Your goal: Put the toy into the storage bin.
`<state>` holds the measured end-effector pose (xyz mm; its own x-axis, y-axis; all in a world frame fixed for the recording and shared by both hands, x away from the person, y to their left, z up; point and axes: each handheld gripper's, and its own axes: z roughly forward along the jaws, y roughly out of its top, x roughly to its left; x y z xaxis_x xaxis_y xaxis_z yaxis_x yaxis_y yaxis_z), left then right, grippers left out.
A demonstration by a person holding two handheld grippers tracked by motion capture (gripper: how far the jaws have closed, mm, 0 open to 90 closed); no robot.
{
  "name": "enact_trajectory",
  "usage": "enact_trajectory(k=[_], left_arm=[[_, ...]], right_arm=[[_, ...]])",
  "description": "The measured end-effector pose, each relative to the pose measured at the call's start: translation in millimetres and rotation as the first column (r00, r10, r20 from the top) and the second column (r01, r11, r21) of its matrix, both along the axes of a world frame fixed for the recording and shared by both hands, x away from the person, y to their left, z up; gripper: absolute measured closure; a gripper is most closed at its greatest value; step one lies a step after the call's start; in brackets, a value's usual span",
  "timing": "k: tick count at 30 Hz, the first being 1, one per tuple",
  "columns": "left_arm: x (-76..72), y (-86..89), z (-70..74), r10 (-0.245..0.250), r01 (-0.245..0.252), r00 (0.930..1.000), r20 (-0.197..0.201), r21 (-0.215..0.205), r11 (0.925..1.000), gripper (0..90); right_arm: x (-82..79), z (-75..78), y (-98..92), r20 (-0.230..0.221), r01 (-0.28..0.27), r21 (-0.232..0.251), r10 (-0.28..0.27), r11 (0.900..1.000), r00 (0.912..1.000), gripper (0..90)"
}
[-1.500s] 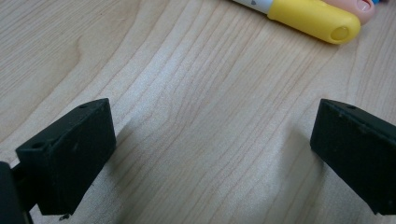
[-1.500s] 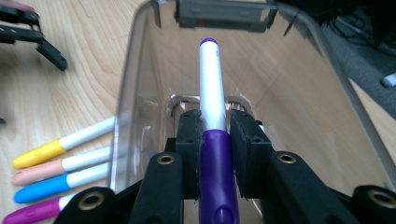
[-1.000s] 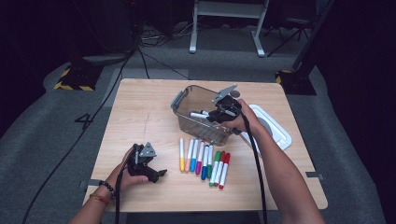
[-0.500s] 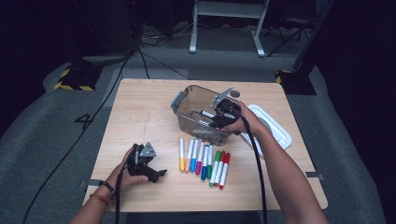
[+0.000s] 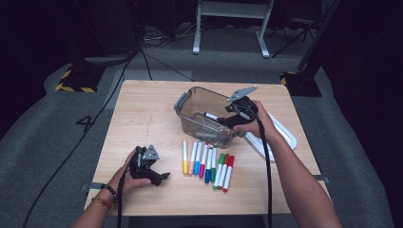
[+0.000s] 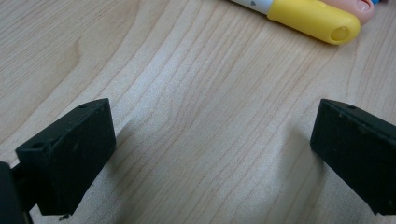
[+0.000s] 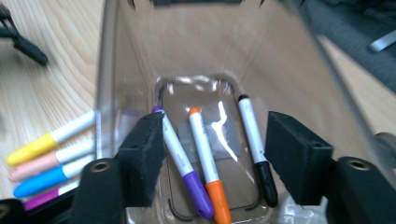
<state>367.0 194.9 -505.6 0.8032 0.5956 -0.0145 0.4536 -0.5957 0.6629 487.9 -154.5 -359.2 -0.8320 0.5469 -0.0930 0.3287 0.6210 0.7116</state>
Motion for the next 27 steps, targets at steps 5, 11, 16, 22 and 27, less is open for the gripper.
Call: enact_trajectory(k=[5,11,16,22,27], left_arm=[[-0.6,-0.1,0.0,0.006,-0.006,1.0,0.0,0.0,1.0,0.5],[-0.8,-0.1,-0.1,0.008,-0.008,1.0,-0.001,-0.002,1.0,0.5],[-0.8,0.0,-0.1,0.008,-0.008,1.0,-0.001,-0.002,1.0,0.5],[-1.1,0.1,0.0,0.011,-0.011,0.9999,0.0,-0.001,0.9999,0.5],[-1.5,0.2,0.1,0.015,-0.015,0.9999,-0.003,0.0,0.9999,0.5]], right_arm=[[-20.6,13.3,-14.7,0.08,0.048,0.035,-0.051,0.998,0.9955,30.1],[-44.2,18.5,-40.0,0.14,0.085,0.093,-0.098,0.992,0.9854,28.2],[-65.2,17.7,-62.4,0.181,0.103,0.13,-0.125,0.986,0.9755,27.4],[-88.0,8.0,-84.9,0.2,0.125,0.157,-0.156,0.98,0.9674,27.3],[-106.0,-13.8,-94.4,0.208,0.146,0.124,-0.169,0.982,0.9634,27.0]])
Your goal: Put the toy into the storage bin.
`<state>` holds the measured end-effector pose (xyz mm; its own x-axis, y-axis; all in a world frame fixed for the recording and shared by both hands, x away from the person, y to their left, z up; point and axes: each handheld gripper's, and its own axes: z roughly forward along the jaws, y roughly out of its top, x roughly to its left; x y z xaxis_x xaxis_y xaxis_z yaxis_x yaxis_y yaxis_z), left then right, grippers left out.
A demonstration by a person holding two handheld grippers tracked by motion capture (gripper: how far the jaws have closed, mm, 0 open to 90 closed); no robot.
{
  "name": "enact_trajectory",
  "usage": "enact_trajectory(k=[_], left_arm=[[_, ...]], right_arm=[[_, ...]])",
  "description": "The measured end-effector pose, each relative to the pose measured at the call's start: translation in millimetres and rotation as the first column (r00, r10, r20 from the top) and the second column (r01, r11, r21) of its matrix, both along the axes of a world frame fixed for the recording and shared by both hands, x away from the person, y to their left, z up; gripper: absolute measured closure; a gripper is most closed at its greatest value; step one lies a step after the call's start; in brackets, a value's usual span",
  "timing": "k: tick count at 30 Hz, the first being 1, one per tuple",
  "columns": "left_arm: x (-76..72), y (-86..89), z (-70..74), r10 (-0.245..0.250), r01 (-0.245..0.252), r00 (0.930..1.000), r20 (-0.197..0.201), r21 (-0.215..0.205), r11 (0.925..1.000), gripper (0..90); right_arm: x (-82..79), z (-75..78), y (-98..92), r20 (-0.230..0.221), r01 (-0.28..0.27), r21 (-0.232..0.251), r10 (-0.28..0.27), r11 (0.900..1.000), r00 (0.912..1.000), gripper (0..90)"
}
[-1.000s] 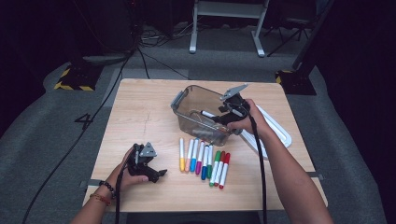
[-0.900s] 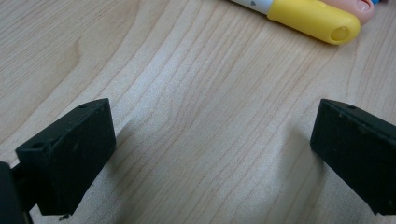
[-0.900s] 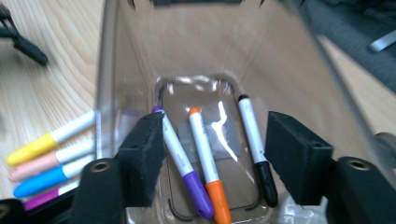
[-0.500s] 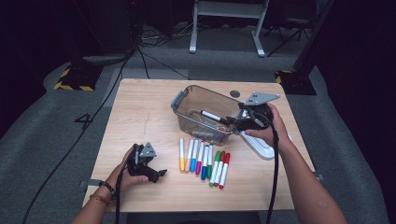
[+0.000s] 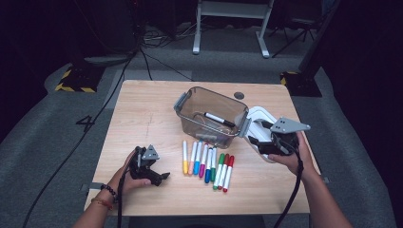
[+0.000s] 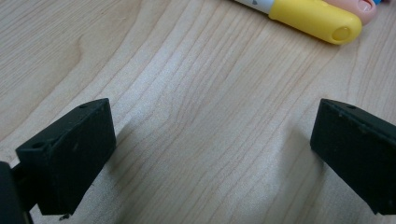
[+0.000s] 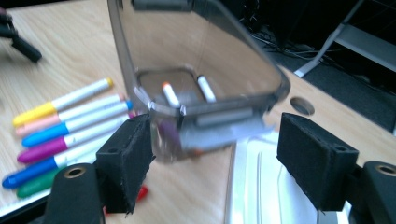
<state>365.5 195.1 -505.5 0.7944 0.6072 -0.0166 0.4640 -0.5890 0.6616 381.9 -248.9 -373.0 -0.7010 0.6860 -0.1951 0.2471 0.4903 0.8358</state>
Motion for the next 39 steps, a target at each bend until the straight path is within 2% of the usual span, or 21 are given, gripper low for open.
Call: enact_trajectory(k=[4,9,18,21,25,31,33,39], left_arm=[[0.2,0.0,-0.1,-0.002,0.002,1.0,0.001,-0.001,1.0,0.5],[0.2,0.0,-0.1,-0.002,0.002,1.0,0.001,-0.001,1.0,0.5],[0.2,0.0,-0.1,-0.003,0.003,1.0,0.002,-0.001,1.0,0.5],[0.2,0.0,-0.1,-0.002,0.002,1.0,0.001,-0.001,1.0,0.5],[0.0,0.0,0.0,0.0,0.0,1.0,0.0,0.0,1.0,0.5],[0.1,0.0,0.0,-0.001,0.001,1.0,0.0,0.0,1.0,0.5],[0.1,0.0,0.0,-0.001,0.001,1.0,0.0,0.0,1.0,0.5],[0.3,0.0,-0.1,-0.003,0.003,1.0,0.001,-0.002,1.0,0.5]], right_arm=[[-9.2,-20.5,-3.5,-0.03,0.002,0.004,-0.002,1.0,0.9995,27.1],[-16.1,-43.1,-1.9,-0.062,-0.014,-0.02,0.013,1.0,0.998,27.0],[-20.9,-76.9,15.6,-0.131,-0.054,-0.009,0.052,0.998,0.99,27.4],[-20.4,-84.9,24.2,-0.139,-0.064,-0.021,0.061,0.998,0.9884,27.2],[-14.2,-97.1,35.8,-0.19,-0.074,-0.005,0.072,0.997,0.9792,27.4],[-8.3,-110.0,49.1,-0.222,-0.074,-0.024,0.067,0.997,0.9728,27.7],[-6.3,-112.5,50.1,-0.22,-0.058,-0.04,0.048,0.998,0.9743,28.0],[-4.7,-117.5,45.3,-0.24,-0.033,-0.058,0.018,0.998,0.9706,29.4]])
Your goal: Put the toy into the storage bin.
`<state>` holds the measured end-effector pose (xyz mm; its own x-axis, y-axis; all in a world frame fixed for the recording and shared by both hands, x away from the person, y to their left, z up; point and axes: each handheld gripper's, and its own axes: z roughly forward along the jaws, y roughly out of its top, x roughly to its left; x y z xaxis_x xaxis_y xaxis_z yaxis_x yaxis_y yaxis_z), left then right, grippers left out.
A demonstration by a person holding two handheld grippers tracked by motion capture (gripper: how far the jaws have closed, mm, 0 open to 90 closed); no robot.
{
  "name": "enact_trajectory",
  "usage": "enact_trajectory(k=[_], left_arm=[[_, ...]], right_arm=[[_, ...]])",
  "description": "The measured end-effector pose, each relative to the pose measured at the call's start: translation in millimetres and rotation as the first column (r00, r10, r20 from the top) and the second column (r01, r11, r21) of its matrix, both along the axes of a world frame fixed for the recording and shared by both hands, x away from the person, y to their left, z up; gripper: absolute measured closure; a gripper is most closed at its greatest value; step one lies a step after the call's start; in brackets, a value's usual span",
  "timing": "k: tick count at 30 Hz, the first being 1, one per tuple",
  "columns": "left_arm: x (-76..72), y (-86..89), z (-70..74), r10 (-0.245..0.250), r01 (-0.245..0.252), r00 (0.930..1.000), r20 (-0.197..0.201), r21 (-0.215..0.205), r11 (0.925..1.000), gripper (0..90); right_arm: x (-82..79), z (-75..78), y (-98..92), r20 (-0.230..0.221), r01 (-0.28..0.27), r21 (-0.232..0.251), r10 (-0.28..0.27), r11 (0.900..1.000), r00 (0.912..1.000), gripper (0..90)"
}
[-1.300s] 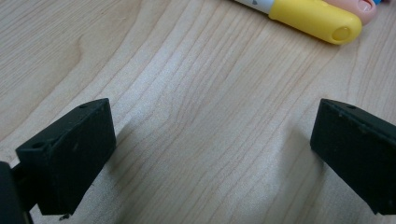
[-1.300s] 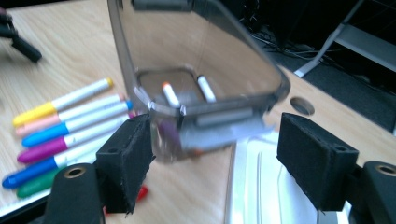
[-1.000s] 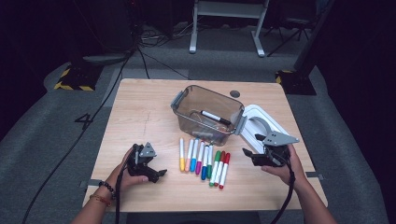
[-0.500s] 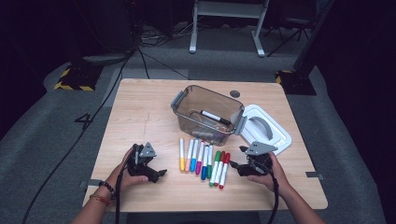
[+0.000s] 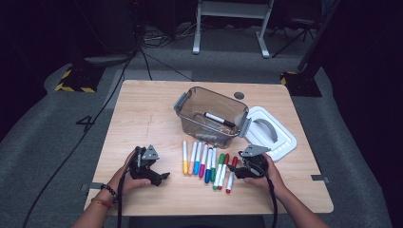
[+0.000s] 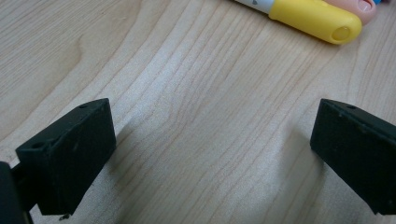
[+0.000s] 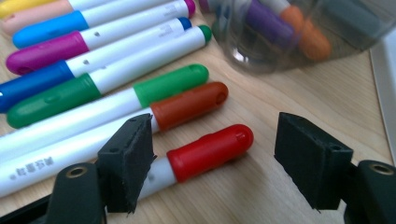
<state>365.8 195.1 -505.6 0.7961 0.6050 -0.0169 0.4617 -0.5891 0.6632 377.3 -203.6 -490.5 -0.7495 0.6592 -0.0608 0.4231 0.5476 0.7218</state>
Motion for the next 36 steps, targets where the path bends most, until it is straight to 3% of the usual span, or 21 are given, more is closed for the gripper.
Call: enact_trajectory(k=[5,9,13,17,19,24,26,36], left_arm=[[-0.1,0.0,0.1,0.001,-0.001,1.0,0.001,0.001,1.0,0.5],[0.0,0.0,0.1,0.0,0.0,1.0,0.002,0.001,1.0,0.5],[-0.3,0.2,0.0,0.0,0.0,1.0,0.002,0.001,1.0,0.6],[-0.6,0.4,0.0,0.003,-0.003,1.0,-0.001,0.0,1.0,0.5],[-0.1,0.4,0.0,-0.003,0.003,1.0,0.0,0.0,1.0,0.5],[-0.1,0.3,0.0,-0.003,0.003,1.0,0.0,0.0,1.0,0.5],[0.1,0.3,-0.1,-0.004,0.004,1.0,0.0,-0.001,1.0,0.5],[0.2,0.3,0.0,-0.005,0.005,1.0,0.0,0.0,1.0,0.5]], right_arm=[[-3.0,-3.4,-13.1,-0.005,0.052,-0.048,-0.052,0.997,0.9986,35.9],[-10.7,-4.2,-28.8,-0.02,0.084,-0.019,-0.084,0.996,0.9963,43.5],[-16.9,-3.0,-38.2,-0.014,0.088,-0.045,-0.088,0.995,0.996,33.2],[-39.4,8.7,-60.0,-0.001,0.183,0.026,-0.183,0.983,0.9831,32.7],[-50.1,5.3,-65.2,-0.03,0.202,-0.001,-0.202,0.979,0.9789,33.0],[-56.7,-1.2,-69.1,-0.05,0.212,-0.036,-0.213,0.977,0.9757,41.6],[-54.6,-2.3,-71.3,-0.061,0.218,-0.016,-0.219,0.976,0.9739,46.3],[-43.7,-2.1,-70.9,-0.065,0.146,0.004,-0.146,0.989,0.9872,68.0]])
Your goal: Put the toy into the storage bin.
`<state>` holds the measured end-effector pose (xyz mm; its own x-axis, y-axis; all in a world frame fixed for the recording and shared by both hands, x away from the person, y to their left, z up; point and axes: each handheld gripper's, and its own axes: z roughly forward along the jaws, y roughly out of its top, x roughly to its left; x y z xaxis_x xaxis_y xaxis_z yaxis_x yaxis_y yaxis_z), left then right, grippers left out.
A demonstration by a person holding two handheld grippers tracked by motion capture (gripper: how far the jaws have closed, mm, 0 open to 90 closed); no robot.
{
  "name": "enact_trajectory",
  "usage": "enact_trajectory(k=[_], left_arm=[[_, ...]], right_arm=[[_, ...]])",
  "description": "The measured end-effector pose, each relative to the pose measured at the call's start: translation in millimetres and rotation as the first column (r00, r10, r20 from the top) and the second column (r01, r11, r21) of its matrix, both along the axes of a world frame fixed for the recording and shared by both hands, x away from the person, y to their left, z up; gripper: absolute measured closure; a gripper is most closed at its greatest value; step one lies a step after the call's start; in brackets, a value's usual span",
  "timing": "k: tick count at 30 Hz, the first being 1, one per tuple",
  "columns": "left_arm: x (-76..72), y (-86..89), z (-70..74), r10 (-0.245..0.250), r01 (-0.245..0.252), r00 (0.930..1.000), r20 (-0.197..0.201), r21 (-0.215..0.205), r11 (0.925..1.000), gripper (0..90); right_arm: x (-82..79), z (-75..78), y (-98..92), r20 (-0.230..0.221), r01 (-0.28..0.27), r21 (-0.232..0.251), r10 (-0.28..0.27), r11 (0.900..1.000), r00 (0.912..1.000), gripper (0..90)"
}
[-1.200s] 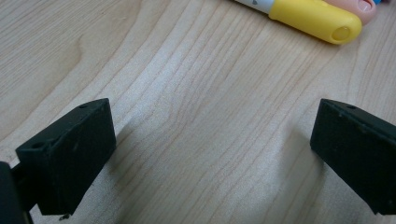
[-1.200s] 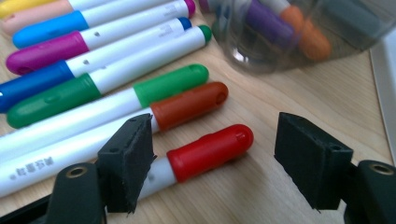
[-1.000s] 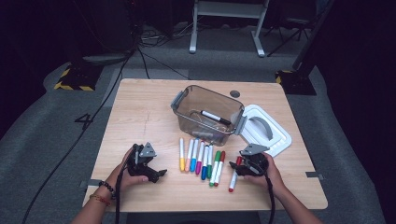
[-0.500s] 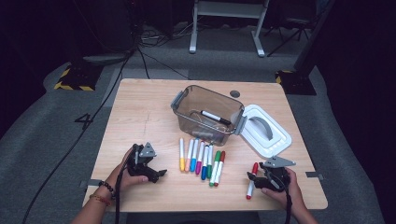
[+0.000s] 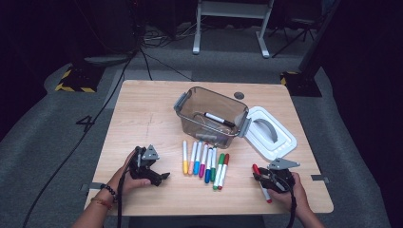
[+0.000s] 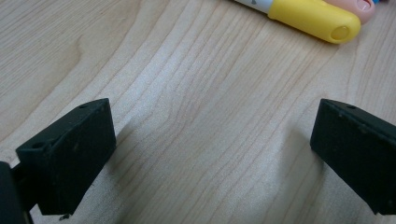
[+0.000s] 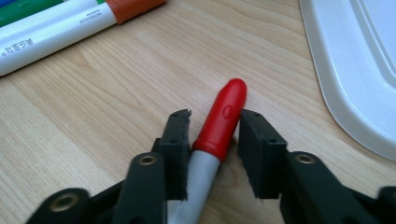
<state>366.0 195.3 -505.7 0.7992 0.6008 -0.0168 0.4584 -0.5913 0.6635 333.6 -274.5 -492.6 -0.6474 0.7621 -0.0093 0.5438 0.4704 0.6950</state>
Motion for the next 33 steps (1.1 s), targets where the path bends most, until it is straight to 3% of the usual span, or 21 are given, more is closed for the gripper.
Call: enact_trajectory(k=[7,13,17,24,30,33], left_arm=[[0.1,0.0,0.1,-0.001,0.001,1.0,-0.001,0.001,1.0,0.5],[0.3,0.0,0.0,-0.003,0.003,1.0,0.002,0.001,1.0,0.5],[0.2,0.0,0.0,-0.002,0.002,1.0,0.001,0.0,1.0,0.5],[0.3,0.0,0.0,-0.002,0.002,1.0,0.002,0.0,1.0,0.5],[0.3,0.0,0.0,-0.002,0.002,1.0,0.001,0.0,1.0,0.5],[0.3,0.0,0.0,-0.003,0.003,1.0,0.002,0.0,1.0,0.5]], right_arm=[[12.0,-0.9,-5.0,0.015,-0.039,0.006,0.039,0.999,0.9991,74.3],[6.7,2.9,-7.8,0.06,-0.072,0.016,0.071,0.997,0.9957,74.5],[3.1,14.3,-12.8,0.108,-0.073,0.063,0.066,0.995,0.992,74.5],[5.7,29.6,-19.7,0.153,-0.083,0.137,0.062,0.987,0.9863,74.5],[8.7,54.5,-24.8,0.215,-0.103,0.184,0.062,0.978,0.9746,74.6],[12.8,71.6,-26.9,0.262,-0.111,0.186,0.06,0.976,0.9632,74.5]])
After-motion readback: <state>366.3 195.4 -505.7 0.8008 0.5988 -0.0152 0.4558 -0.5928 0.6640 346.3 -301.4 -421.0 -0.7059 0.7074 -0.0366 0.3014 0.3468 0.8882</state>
